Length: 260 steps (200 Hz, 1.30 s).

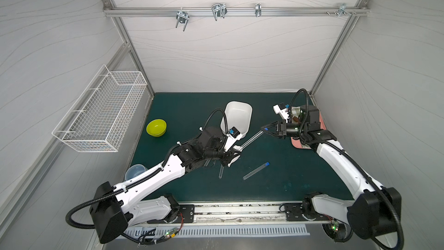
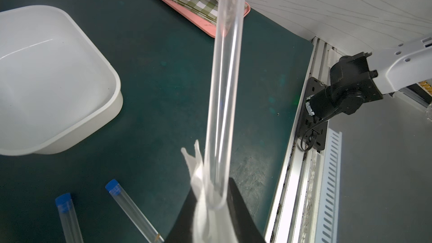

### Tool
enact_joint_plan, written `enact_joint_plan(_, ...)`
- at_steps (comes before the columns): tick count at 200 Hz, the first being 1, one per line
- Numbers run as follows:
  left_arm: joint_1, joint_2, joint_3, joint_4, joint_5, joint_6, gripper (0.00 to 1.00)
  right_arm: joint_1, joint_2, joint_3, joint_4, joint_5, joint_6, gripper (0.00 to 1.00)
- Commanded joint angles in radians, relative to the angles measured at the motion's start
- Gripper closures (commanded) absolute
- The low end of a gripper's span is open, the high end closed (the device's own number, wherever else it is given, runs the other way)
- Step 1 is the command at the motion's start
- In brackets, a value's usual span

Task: Wipe the exteriors of test tubes
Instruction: Wipe the dirt from the test tube, then place the test tube in the storage box.

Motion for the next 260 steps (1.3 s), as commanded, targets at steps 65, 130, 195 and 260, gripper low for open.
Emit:
enact_joint_plan(65, 0.003, -0.077, -0.030, -0.042, -0.038, -0.010, 0.79, -0.035, 0.041, 0.036, -0.022, -0.045, -0.054, 1.00)
enact_joint_plan(130, 0.003, -0.117, -0.055, -0.051, -0.060, -0.020, 0.79, -0.038, 0.084, 0.066, -0.023, -0.047, -0.074, 1.00)
enact_joint_plan(195, 0.003, -0.135, -0.073, -0.045, -0.064, -0.028, 0.78, -0.036, 0.278, 0.194, -0.055, -0.029, -0.153, 1.00)
enact_joint_plan(260, 0.005, -0.136, -0.085, -0.026, -0.044, -0.046, 0.78, -0.017, 0.671, 0.530, -0.245, -0.021, -0.327, 1.00)
